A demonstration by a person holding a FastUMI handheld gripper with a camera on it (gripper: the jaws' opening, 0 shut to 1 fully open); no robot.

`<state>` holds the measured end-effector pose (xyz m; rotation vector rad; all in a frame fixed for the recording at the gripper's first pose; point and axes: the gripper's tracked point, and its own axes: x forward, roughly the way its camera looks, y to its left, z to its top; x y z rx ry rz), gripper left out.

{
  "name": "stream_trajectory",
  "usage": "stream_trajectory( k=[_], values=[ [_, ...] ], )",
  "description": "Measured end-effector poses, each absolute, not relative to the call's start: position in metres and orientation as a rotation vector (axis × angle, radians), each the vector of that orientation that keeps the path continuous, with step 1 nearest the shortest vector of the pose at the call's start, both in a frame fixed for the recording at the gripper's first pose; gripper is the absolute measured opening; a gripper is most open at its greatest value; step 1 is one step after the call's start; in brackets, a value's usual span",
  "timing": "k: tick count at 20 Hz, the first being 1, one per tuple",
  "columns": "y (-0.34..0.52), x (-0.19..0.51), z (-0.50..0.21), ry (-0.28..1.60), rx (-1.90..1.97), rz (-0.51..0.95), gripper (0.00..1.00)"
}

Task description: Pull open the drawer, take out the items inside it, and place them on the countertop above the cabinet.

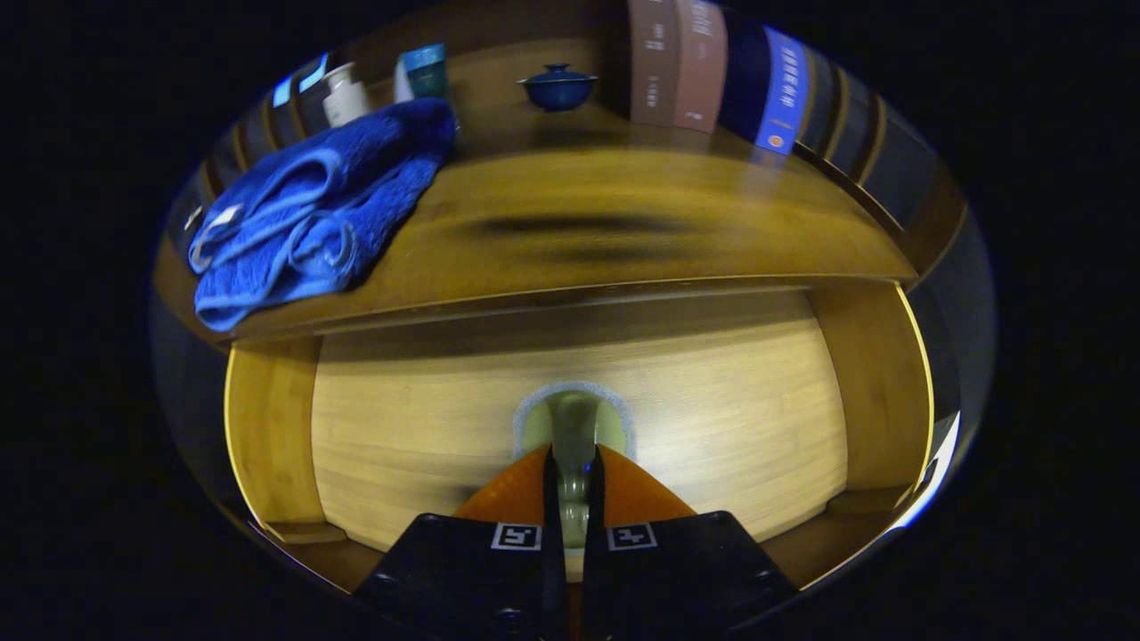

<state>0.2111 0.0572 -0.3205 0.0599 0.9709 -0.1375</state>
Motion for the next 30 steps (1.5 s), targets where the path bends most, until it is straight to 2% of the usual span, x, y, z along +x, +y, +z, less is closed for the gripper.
stream_trajectory(
  k=[6, 15, 22, 30],
  values=[
    [0.051, 0.197, -0.283, 0.888, 0.075, -0.117, 0.12],
    [0.048, 0.184, -0.173, 0.648, 0.017, -0.092, 0.12],
    [0.049, 0.221, -0.12, 0.519, -0.003, -0.076, 0.12],
    [0.045, 0.284, -0.128, 0.555, -0.045, -0.074, 0.12]
  ],
)
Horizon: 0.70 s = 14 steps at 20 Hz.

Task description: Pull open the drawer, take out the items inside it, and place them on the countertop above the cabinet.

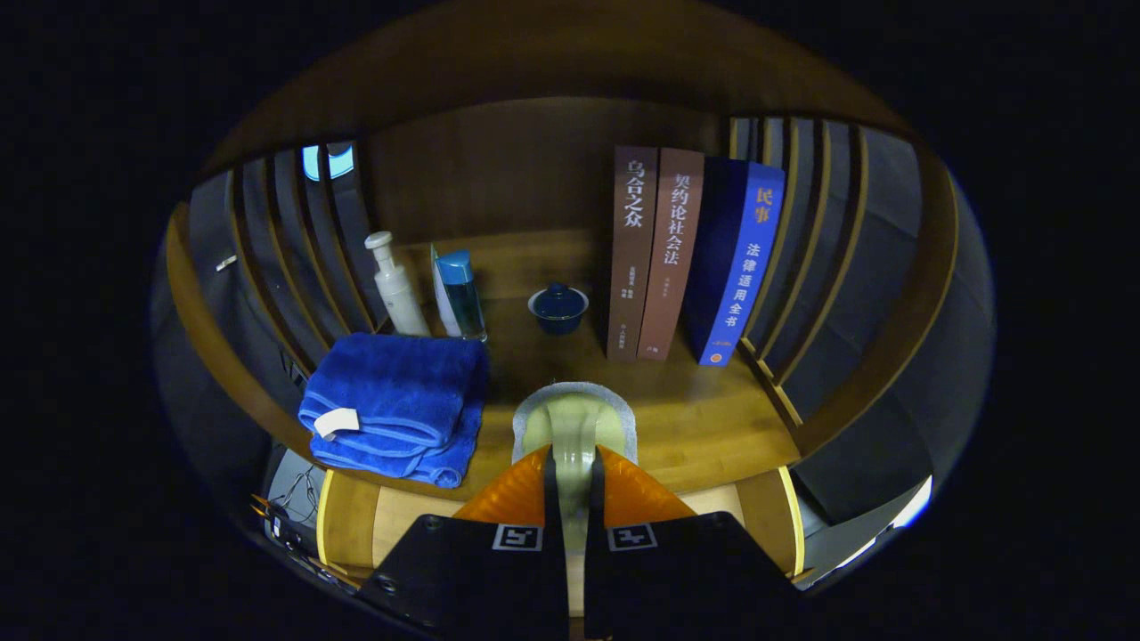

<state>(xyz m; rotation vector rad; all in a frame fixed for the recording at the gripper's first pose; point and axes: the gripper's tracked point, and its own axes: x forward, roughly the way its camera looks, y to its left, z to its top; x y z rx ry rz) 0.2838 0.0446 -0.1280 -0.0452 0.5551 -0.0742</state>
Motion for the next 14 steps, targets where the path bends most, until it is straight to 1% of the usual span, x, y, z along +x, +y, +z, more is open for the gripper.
stream_trajectory(
  k=[8, 14],
  values=[
    [0.044, 0.329, -0.156, 0.633, -0.047, -0.075, 0.12],
    [0.048, 0.351, -0.163, 0.648, -0.037, -0.063, 0.16]
  ],
)
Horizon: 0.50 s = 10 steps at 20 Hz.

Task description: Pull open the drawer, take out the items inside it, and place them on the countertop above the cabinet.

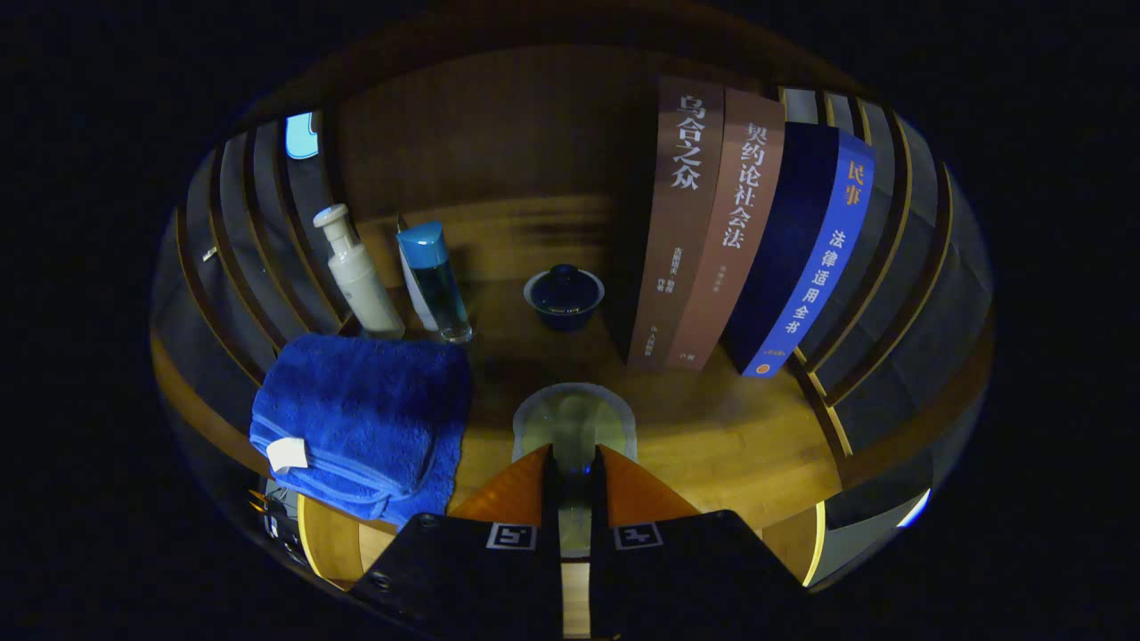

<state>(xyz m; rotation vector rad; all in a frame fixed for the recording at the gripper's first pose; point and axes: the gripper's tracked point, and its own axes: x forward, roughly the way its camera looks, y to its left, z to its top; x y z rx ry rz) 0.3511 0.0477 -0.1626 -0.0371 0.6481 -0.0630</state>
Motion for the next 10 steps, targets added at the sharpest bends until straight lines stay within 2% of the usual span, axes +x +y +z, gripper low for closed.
stream_trajectory(
  k=[6, 7, 10],
  values=[
    [0.0453, 0.3604, -0.169, 0.671, -0.003, -0.05, 0.28],
    [0.0426, 0.3596, -0.1676, 0.667, 0.003, -0.056, 0.34],
    [0.0413, 0.358, -0.1649, 0.659, 0.001, -0.057, 0.67]
  ],
)
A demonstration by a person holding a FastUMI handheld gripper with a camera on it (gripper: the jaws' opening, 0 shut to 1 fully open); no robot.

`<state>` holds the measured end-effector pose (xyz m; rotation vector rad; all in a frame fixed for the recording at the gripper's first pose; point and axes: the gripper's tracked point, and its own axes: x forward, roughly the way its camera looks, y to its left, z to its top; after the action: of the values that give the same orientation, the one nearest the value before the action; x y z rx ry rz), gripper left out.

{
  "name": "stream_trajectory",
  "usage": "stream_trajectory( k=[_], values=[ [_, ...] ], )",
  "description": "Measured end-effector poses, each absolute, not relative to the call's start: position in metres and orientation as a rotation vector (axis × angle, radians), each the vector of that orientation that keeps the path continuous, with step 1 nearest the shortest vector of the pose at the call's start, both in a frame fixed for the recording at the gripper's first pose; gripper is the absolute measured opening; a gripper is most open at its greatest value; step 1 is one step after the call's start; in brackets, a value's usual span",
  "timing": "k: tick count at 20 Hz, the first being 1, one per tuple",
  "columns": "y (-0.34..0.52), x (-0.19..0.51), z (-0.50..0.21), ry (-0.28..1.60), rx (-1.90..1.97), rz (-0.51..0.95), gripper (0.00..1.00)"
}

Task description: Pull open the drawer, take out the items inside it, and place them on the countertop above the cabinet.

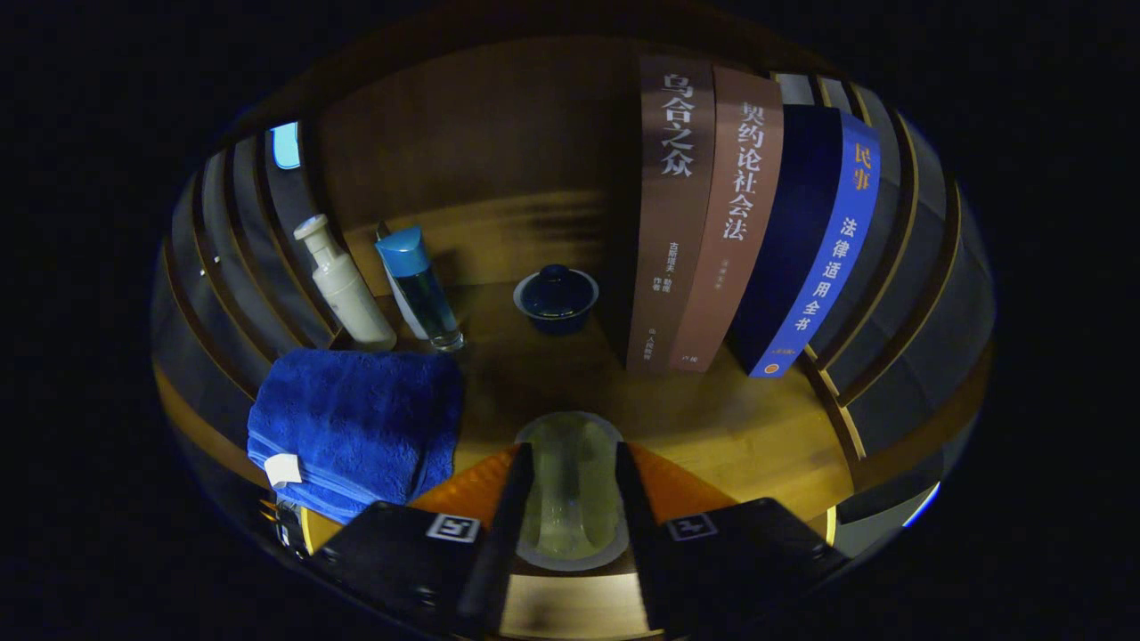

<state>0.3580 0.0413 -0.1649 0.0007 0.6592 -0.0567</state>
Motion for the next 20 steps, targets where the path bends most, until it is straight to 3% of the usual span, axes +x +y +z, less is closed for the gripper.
stream_trajectory(
  k=[2, 4, 12, 20],
  values=[
    [0.043, 0.358, -0.163, 0.647, 0.007, -0.05, 0.89],
    [0.042, 0.357, -0.158, 0.63, 0.012, -0.053, 1.0],
    [0.043, 0.337, -0.133, 0.553, -0.006, -0.047, 1.0],
    [0.046, 0.258, -0.045, 0.14, -0.011, -0.054, 1.0]
  ],
)
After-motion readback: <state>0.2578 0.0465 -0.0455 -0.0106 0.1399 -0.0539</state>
